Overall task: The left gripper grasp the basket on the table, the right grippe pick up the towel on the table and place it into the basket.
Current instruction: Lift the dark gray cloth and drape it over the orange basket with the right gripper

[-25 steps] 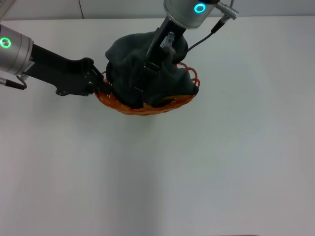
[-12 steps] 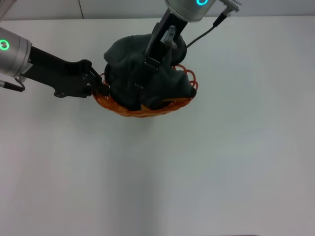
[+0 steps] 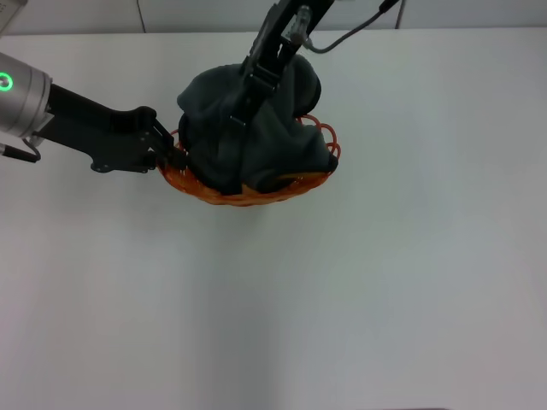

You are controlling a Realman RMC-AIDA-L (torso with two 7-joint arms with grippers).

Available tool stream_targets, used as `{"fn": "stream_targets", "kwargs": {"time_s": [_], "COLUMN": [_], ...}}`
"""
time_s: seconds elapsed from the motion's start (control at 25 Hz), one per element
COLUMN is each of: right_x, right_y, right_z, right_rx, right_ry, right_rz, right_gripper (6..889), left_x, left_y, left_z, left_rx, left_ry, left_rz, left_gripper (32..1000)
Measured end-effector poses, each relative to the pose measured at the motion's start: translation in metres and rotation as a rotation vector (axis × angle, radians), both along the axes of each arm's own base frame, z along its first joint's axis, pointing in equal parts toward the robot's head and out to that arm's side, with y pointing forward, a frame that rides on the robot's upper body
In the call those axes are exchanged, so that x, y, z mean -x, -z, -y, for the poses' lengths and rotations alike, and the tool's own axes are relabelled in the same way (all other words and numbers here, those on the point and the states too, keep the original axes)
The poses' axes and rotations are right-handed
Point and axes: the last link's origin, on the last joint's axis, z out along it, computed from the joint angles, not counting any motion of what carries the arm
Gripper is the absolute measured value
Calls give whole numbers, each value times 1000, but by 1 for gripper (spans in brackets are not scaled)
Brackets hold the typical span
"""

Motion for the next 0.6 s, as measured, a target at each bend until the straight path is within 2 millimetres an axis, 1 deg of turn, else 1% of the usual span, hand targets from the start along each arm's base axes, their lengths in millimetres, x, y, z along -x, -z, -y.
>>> {"fn": "stream_targets", "kwargs": {"time_s": [0.6], "right_x": [25], "right_y": [-38], "right_z": [5], "right_rx": [-45], "right_ry": [-33], "right_rz": [-25], "right_gripper": [861], "left_x": [4], "left_y": [-1], "left_z": [2], "left_rx": [-1], "left_ry": [-11], "left_rz": [-2], "left_gripper": [108]}}
